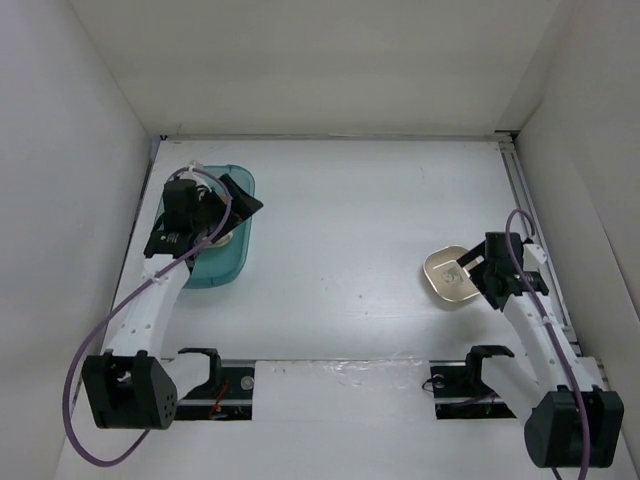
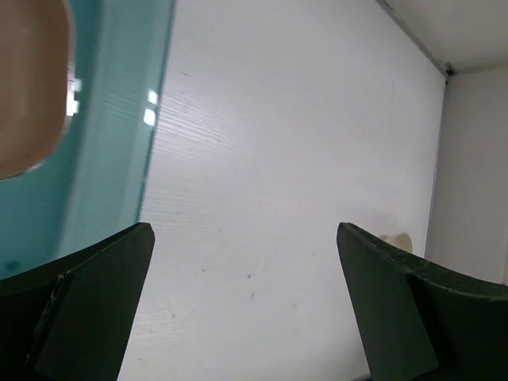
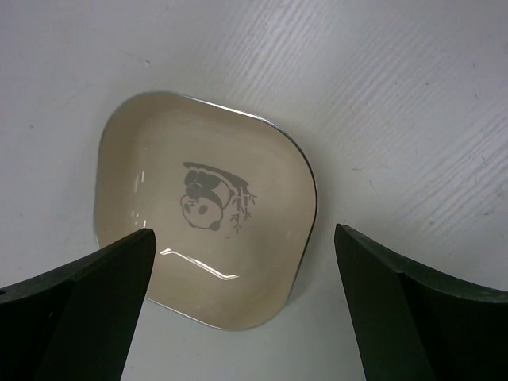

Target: Place the plates into the plastic bin on the countertop

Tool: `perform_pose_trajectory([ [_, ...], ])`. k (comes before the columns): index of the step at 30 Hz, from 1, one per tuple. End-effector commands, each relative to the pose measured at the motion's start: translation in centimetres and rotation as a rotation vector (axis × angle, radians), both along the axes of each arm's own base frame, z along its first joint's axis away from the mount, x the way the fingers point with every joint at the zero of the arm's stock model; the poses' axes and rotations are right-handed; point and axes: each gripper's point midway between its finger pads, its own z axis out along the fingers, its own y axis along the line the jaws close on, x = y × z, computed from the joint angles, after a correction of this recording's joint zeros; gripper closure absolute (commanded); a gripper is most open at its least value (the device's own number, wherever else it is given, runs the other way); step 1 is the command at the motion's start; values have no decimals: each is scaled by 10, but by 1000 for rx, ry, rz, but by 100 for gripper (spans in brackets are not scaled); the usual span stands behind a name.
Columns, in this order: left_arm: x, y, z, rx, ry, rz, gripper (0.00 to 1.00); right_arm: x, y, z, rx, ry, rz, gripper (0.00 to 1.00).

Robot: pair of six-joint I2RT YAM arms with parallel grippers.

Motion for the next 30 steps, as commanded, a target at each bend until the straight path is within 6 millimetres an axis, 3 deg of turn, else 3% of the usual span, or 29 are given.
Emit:
perform_pose_trajectory([
  [1,6,-21,37,27,-101,-83,0,-2,3,-3,55,-13,-22,0],
  [3,11,-30,48,44,-116,-103,0,0,1,-4,60,-24,-37,1],
  [5,9,-53,55,63,-120,-162,0,7,-2,-1,59,-61,-46,4],
  [7,11,-73,68,82,-137,-193,0,8,1,-12,101,-35,-41,7],
  [12,28,-89,80,79,-141,-220,0,19,6,-38,124,73,-13,18],
  [15,42,-93,86,79,-144,-220,0,19,6,-55,131,152,7,31],
  [16,46,-94,85,79,-141,-220,0,30,11,-52,148,125,45,45],
  [18,52,-99,74,68,-115,-230,0,31,11,-54,141,128,58,59],
  [19,52,-105,68,70,-101,-245,0,38,10,-50,137,98,60,73],
  [20,58,-109,72,87,-113,-231,0,43,7,-45,117,80,61,99],
  [21,56,-132,60,113,-96,-275,0,46,7,-41,115,70,62,100],
  [23,56,-153,45,173,-62,-288,0,60,10,-30,100,19,104,100],
  [24,53,-183,33,197,-40,-341,0,71,12,-19,96,-9,116,100],
  [26,47,-209,17,247,-15,-396,0,86,17,-4,43,-39,201,100],
  [27,49,-222,24,266,-38,-409,0,93,31,3,44,-46,276,100],
  [28,40,-247,6,305,-14,-466,0,109,35,26,13,-95,321,100],
  [30,35,-264,-3,355,-2,-489,0,117,54,37,-51,-83,479,100],
])
